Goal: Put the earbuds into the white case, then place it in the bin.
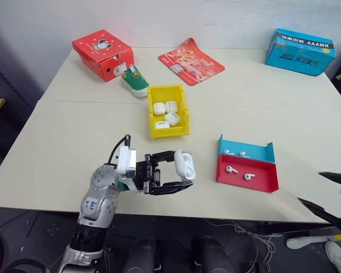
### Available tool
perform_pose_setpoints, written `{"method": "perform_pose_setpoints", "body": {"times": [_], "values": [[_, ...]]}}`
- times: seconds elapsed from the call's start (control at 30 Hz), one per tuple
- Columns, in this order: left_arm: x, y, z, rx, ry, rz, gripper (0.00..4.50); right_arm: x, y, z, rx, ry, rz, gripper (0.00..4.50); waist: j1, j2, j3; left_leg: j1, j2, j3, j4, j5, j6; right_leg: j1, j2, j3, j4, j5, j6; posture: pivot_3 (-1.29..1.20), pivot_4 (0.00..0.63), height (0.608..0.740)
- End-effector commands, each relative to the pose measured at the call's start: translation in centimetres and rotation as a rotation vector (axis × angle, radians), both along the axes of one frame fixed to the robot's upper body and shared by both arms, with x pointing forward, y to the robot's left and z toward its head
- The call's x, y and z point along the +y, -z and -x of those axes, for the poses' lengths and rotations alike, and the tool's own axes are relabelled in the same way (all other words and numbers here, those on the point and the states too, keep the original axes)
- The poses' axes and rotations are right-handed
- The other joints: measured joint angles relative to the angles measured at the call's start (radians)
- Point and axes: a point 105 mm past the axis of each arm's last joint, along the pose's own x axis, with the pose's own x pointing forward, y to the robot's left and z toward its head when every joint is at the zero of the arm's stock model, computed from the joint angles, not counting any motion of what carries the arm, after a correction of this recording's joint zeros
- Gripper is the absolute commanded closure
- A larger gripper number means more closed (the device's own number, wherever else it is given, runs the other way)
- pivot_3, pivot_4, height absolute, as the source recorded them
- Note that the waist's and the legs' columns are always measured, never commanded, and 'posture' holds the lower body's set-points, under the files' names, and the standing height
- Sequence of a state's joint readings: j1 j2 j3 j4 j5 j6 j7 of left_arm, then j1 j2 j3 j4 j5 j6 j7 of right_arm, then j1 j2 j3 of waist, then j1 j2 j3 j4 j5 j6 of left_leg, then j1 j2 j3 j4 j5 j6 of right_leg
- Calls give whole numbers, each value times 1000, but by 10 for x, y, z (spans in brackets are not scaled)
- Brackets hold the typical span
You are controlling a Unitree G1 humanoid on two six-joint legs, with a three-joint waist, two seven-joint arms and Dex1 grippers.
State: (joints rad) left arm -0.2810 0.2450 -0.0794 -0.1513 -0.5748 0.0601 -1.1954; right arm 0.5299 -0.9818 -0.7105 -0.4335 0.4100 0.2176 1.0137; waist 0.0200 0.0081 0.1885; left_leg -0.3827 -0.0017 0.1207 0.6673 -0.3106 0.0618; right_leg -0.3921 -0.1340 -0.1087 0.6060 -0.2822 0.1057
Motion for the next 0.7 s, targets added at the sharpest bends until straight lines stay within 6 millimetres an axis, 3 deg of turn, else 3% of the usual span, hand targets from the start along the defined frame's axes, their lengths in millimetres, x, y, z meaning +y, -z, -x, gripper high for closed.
{"method": "perform_pose_setpoints", "body": {"times": [0.03,0.1,0.2,0.47,0.7], "values": [[-2,-2,2,-36,13,0,1700,33,-8,-4,61,-132,20,0,5,-1,0,-1,0,-1,0,0,0,0,0,-1,0,0,0,0,150,740],[-3,1,4,-32,18,-8,1700,49,-12,-13,79,-194,38,0,7,-2,0,-2,0,-2,1,0,1,0,0,-2,-2,0,0,0,150,740],[-6,2,5,-12,13,-7,1700,64,-9,-29,82,-238,90,590,6,-2,0,-4,0,-3,3,-1,2,0,-1,-2,-4,0,0,0,150,740],[-10,-5,7,4,13,-12,1700,63,10,-54,151,-250,210,3382,4,-2,0,-7,-1,-5,3,-2,2,0,-1,-6,-6,0,0,0,150,740],[-13,-2,7,13,-15,-11,1700,67,23,-63,201,-321,273,3382,3,-2,0,-7,-1,-5,6,-2,2,0,-1,-7,-5,0,0,0,150,740]]}}
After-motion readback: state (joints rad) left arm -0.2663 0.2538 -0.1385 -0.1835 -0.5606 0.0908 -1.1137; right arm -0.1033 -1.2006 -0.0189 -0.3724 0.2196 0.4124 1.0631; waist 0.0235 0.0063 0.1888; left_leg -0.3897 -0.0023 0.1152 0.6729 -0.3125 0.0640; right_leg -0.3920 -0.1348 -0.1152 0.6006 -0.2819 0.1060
